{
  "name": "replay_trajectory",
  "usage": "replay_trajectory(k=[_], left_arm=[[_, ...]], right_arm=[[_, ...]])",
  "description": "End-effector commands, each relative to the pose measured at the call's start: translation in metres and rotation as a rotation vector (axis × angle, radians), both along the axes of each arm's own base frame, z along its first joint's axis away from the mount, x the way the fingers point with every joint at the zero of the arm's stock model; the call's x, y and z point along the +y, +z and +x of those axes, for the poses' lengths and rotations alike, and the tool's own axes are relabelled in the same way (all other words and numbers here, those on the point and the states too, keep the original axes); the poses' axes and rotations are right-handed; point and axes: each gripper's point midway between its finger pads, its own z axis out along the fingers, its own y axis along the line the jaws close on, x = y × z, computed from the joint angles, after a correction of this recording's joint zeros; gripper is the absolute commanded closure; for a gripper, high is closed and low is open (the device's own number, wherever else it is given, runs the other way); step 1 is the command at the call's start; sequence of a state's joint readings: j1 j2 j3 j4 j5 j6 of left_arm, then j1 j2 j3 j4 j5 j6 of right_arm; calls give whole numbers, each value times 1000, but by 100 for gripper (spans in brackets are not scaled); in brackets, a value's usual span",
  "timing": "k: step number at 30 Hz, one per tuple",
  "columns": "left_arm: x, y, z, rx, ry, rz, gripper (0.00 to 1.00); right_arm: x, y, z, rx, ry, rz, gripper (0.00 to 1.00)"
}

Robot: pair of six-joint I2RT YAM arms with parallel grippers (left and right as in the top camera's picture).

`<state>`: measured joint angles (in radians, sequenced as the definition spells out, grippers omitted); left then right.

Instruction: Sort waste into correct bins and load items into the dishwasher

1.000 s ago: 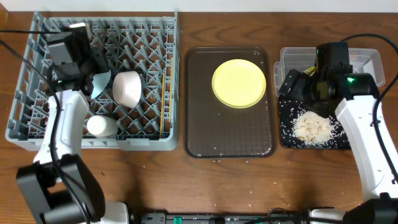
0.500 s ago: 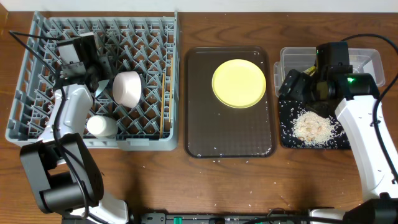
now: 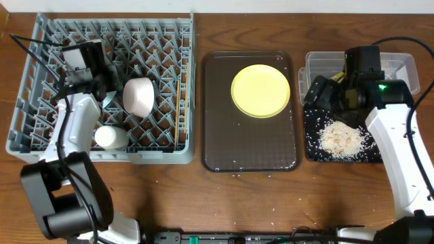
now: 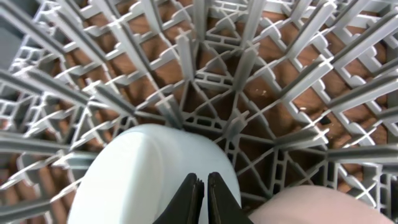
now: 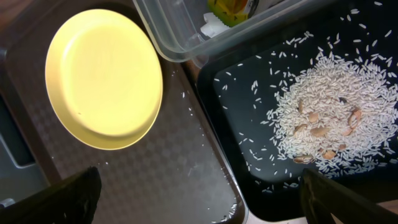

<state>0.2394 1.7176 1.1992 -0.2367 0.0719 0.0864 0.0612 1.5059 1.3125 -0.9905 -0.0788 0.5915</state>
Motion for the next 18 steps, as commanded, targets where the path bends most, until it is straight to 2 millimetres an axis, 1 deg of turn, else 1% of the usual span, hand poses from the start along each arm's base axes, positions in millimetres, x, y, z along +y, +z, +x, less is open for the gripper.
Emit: replay_trajectory(k=[1,8,14,16,18], left_arm=[[12,14,-8,4,38,59,92],[-2,18,-7,2,7,53,92],[-15,34,10,-87,-22,67,91],[-19,37,16,-108,-34,71,89],[-21,36,20,-119,-39,74,89]], right_arm=[[-3,5,-1,-15,-13,4,1],[-3,5,-1,-15,-13,4,1],[-3,5,-1,-15,-13,4,1],[-3,5,-1,-15,-13,4,1],[-3,5,-1,-15,-13,4,1]])
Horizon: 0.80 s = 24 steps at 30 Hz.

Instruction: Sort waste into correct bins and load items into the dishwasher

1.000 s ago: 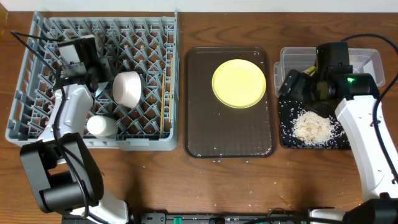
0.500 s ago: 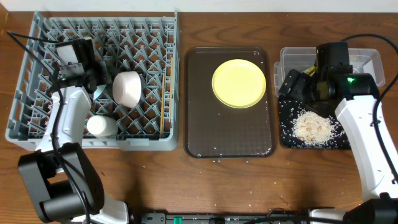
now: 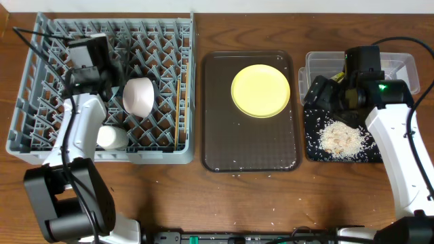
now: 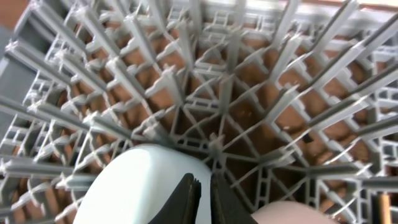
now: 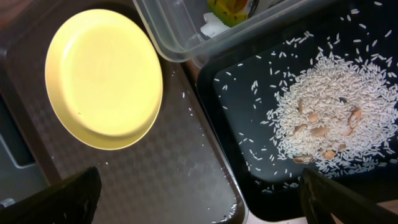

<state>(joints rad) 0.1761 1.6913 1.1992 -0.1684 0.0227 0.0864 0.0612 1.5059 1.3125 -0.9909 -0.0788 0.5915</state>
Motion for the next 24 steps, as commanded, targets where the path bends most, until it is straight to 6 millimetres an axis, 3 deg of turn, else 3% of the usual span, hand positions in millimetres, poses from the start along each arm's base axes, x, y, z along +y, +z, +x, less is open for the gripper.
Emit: replay_trajectory(k=[1,7,12,15,20,24], left_arm=[[-2,10,6,-34,-10,20,89],[13,-21,13,13,25,62,89],[21,-24,10,36,40,97,89],[23,-27,-2,87,43,118,90],[44,-30,-30,199,141,216,92],[45,-23,-36,207,153,229,92]], right_arm=[[-3,5,0,-15,-13,4,1],[-3,5,0,-15,-13,4,1],[-3,5,0,-15,-13,4,1],[-3,5,0,-15,-13,4,1],[-3,5,0,-15,-13,4,1],[-3,5,0,-15,-13,4,1]])
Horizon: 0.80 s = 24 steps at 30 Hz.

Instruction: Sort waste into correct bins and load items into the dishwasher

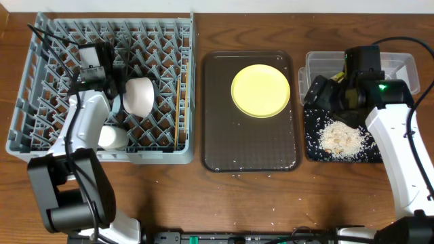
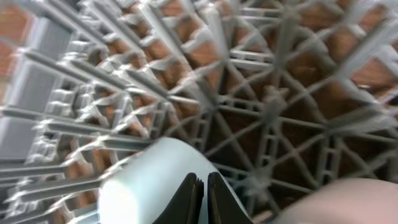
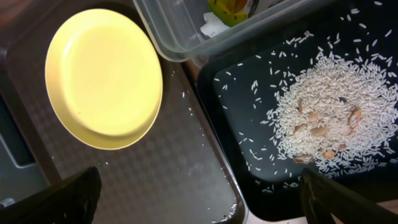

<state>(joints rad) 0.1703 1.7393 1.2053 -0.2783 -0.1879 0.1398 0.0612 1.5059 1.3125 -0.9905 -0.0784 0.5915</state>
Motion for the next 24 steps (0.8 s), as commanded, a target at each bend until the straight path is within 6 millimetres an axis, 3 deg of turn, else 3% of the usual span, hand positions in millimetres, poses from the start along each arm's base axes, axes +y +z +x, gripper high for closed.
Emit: replay_trajectory(k=[1,14,20,24], left_arm=[[15,13,-10,12,46,74,92],[15,37,-7,-80,86,50,89],[-12,72,-11,-193,58,-119,85],[-8,74,-33,-174,168,-177,69]], right_arm=[[-2,5,-1,-15,-13,4,1],[-2,5,-1,-15,-13,4,1],[-2,5,-1,-15,-13,4,1],[-2,5,-1,-15,-13,4,1]])
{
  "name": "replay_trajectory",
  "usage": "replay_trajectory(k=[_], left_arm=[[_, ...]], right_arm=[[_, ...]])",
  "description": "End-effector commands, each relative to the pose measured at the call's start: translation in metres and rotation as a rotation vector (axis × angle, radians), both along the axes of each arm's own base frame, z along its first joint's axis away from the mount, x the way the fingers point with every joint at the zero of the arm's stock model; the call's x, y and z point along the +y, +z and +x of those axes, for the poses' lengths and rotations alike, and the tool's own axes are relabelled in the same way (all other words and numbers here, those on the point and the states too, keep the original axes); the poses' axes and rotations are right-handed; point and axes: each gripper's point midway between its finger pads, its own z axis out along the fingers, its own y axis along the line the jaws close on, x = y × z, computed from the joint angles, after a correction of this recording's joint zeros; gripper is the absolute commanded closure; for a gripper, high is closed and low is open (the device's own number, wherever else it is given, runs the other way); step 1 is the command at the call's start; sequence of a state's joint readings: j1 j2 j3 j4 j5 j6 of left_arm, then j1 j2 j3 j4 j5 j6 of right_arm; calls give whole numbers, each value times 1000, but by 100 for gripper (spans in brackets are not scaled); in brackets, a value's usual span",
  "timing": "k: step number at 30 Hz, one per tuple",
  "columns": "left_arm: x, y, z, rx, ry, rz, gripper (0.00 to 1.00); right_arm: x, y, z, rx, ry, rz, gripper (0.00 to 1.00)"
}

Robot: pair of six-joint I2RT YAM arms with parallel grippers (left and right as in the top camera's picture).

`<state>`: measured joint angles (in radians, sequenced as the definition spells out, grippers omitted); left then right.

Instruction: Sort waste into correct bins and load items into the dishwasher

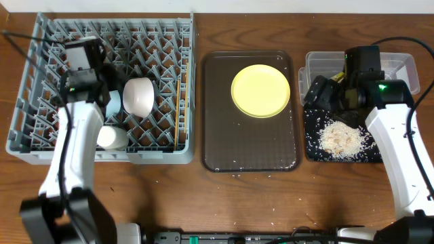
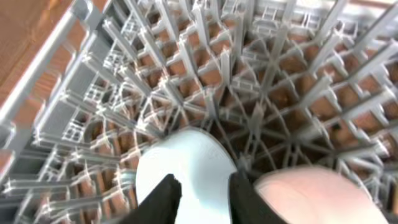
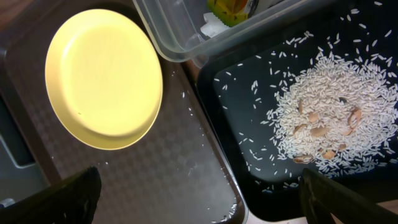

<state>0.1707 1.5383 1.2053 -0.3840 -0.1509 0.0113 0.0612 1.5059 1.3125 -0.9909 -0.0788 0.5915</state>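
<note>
In the grey dish rack [image 1: 41,146] a pale blue cup [image 2: 186,158] lies among the tines, beside a white bowl [image 1: 139,95]. My left gripper [image 2: 204,198] hovers open just over the cup, one finger on each side, holding nothing. A second white cup [image 1: 112,137] rests near the rack's front edge. The yellow plate [image 1: 261,90] sits on the brown tray [image 1: 251,146]. My right gripper [image 3: 199,199] hangs wide open and empty above the seam between the tray and the black bin [image 3: 373,37] of rice.
A clear bin [image 1: 400,64] holding yellow and white scraps stands behind the black bin. A thin wooden stick [image 1: 180,102] lies along the rack's right side. Loose rice grains dot the tray's lower corner [image 3: 233,208]. Upright rack tines surround the cup.
My left gripper's fingers, nearly together over the pale blue cup before, now stand apart, and the wrist view shows the cup from farther off. The right arm has not moved.
Across the three earlier moments my left gripper stayed nearly shut right over the pale blue cup in the rack, shifting slightly. Now it is open and farther from the cup, which lies in the rack. The right arm, plate and bins stayed as they were.
</note>
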Motion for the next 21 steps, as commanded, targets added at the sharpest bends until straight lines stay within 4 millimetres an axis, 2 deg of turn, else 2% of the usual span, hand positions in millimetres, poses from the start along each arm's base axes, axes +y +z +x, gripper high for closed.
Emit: replay_trajectory(k=[1,3,5,6,9,14,19,21], left_arm=[[7,-2,-21,-6,172,-141,69],[13,-14,-34,28,262,-198,71],[22,-22,-44,48,325,-226,79],[26,-25,-46,51,345,-233,85],[41,-30,-50,44,414,-257,92],[60,-38,-44,22,455,-260,92],[62,-61,-36,65,443,-256,92],[63,-65,-33,64,443,-256,92]], right_arm=[[-3,5,0,-15,-13,4,1],[-3,5,0,-15,-13,4,1],[-3,5,0,-15,-13,4,1],[-3,5,0,-15,-13,4,1],[-3,5,0,-15,-13,4,1],[-3,5,0,-15,-13,4,1],[-3,5,0,-15,-13,4,1],[-3,5,0,-15,-13,4,1]])
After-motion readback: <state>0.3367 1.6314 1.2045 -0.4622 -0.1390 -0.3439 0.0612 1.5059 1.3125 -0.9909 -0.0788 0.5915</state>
